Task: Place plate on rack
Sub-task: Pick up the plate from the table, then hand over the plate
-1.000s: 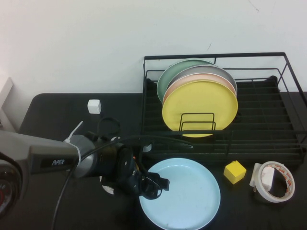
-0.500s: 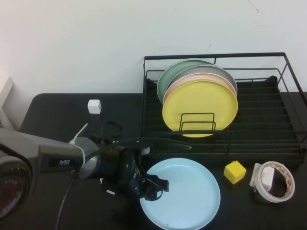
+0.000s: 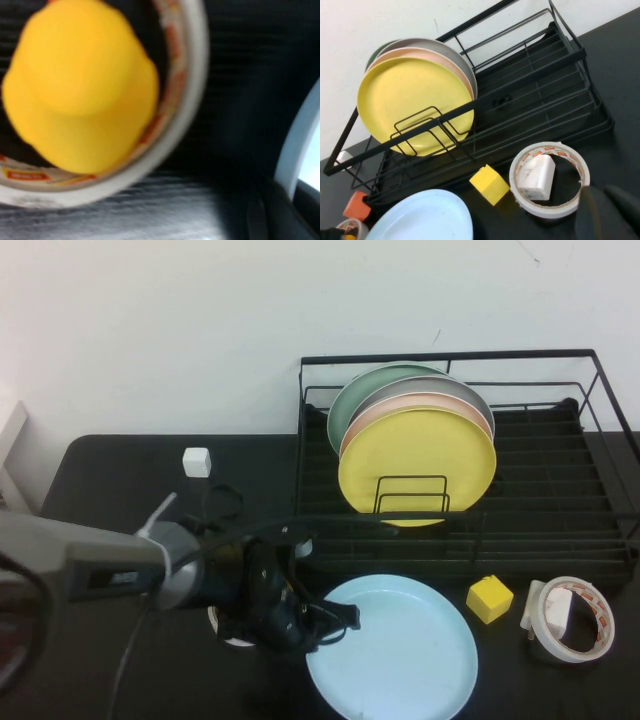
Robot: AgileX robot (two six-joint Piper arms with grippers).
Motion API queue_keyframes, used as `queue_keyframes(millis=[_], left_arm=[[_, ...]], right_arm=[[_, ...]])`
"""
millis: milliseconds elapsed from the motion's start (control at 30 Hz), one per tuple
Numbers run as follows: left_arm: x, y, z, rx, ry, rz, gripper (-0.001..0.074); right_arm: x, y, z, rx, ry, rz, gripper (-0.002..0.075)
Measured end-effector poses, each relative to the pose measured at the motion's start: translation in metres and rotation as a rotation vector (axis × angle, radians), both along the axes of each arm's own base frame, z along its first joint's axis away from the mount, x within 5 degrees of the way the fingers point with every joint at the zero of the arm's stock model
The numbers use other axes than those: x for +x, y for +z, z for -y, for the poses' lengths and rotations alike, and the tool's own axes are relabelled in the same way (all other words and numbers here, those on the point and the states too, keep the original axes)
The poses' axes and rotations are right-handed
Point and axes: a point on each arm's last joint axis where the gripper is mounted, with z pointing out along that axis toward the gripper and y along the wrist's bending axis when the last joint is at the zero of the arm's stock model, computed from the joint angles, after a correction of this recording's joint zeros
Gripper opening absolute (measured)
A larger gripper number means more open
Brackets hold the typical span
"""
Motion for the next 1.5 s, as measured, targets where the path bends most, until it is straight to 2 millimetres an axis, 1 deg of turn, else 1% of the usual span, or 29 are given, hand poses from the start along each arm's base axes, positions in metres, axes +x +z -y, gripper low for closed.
queue_keyframes(millis=[167, 233, 433, 567, 633, 700, 767, 867, 967, 1067, 1133, 1200, 1333, 1400, 1500], left_arm=[[-0.009, 0.033, -0.003, -0.027, -0.096, 0.078, 0.0002], [-0.015, 0.040, -0.007, -0.030, -0.116, 0.100, 0.0002], [-0.042, 0.047, -0.026, -0.021, -0.124, 0.167, 0.0001], [-0.059, 0.055, -0.040, -0.024, -0.106, 0.237, 0.0001], [-0.067, 0.062, -0.047, -0.030, -0.105, 0.290, 0.0001], [-0.074, 0.073, -0.049, -0.044, -0.109, 0.361, 0.0001], [-0.083, 0.087, -0.048, -0.060, -0.146, 0.448, 0.0001], [-0.096, 0.110, -0.037, -0.092, -0.232, 0.577, 0.0001], [-0.111, 0.130, -0.025, -0.134, -0.318, 0.687, 0.0001], [-0.125, 0.142, -0.014, -0.179, -0.376, 0.758, 0.0001], [-0.132, 0.148, -0.009, -0.207, -0.400, 0.794, 0.0001], [-0.138, 0.152, -0.004, -0.232, -0.417, 0.823, 0.0001], [-0.143, 0.159, -0.001, -0.260, -0.428, 0.867, 0.0001], [-0.143, 0.163, -0.002, -0.269, -0.421, 0.886, 0.0001], [-0.144, 0.168, -0.004, -0.283, -0.411, 0.912, 0.0001]], right_arm=[[0.000, 0.000, 0.000, 0.010, 0.001, 0.000, 0.0009], [0.000, 0.000, -0.001, 0.027, 0.002, 0.000, 0.0009], [0.000, 0.001, -0.003, 0.088, 0.012, -0.005, 0.0009], [-0.002, -0.001, -0.010, 0.118, 0.076, -0.040, 0.0018], [-0.005, 0.003, -0.016, 0.112, 0.148, -0.048, 0.0042], [-0.008, 0.013, -0.022, 0.092, 0.232, -0.030, 0.0081], [-0.012, 0.027, -0.028, 0.074, 0.309, 0.008, 0.0127], [-0.010, 0.044, -0.033, 0.025, 0.391, 0.023, 0.0223], [0.001, 0.060, -0.037, -0.055, 0.469, 0.004, 0.0324], [0.017, 0.081, -0.040, -0.136, 0.546, -0.021, 0.0421], [0.030, 0.094, -0.042, -0.187, 0.595, -0.039, 0.0460], [0.047, 0.106, -0.044, -0.234, 0.645, -0.058, 0.0482], [0.082, 0.131, -0.048, -0.323, 0.754, -0.063, 0.0494], [0.099, 0.138, -0.051, -0.346, 0.819, -0.078, 0.0496], [0.121, 0.139, -0.055, -0.359, 0.923, -0.117, 0.0497]])
